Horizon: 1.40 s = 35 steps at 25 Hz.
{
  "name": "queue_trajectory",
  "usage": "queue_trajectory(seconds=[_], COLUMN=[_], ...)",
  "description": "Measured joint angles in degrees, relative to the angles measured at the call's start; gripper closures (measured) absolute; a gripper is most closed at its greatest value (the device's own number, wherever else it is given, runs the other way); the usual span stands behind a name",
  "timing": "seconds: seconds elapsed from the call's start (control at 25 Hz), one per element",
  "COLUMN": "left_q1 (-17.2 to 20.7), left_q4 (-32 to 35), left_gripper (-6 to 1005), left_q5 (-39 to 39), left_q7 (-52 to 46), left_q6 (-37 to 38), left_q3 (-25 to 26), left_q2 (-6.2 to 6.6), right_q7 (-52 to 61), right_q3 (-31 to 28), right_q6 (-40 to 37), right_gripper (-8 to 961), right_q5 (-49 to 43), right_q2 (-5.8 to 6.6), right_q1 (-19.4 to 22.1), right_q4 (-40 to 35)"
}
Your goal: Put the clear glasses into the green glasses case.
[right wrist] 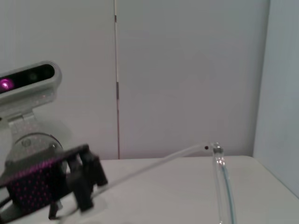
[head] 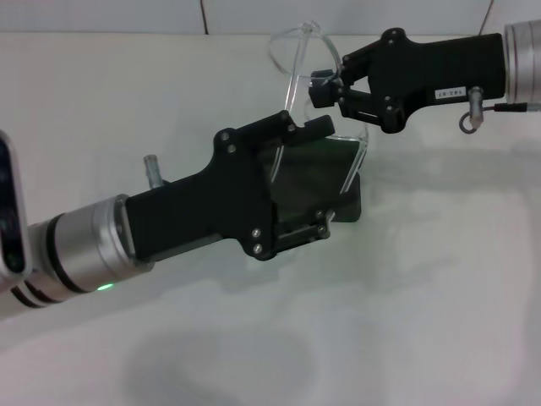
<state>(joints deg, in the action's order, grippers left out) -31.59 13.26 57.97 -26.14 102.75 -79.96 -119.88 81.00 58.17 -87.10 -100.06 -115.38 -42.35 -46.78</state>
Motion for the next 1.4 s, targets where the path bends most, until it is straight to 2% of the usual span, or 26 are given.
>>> queue_trajectory(seconds=[0.96, 1.4], left_q1=[-2.2, -1.6], left_q4=[-0.1, 0.2], left_gripper=[361, 361], left_q5=[1.0, 0.8], left_q7=[-0.6, -1.1], left_q6=[-2.1, -1.6], left_q3=[-0.1, -0.1], left_q2=[-0.09, -0.09], right_q7=[-0.2, -1.3], right_q3=[0.6, 0.8], right_q6=[-8.2, -8.0], right_gripper=[837, 837], right_q5=[0.3, 0.1], right_q2=[-0.18, 0.07], right_q1=[-1.5, -0.8], right_q4=[-0.4, -0.6])
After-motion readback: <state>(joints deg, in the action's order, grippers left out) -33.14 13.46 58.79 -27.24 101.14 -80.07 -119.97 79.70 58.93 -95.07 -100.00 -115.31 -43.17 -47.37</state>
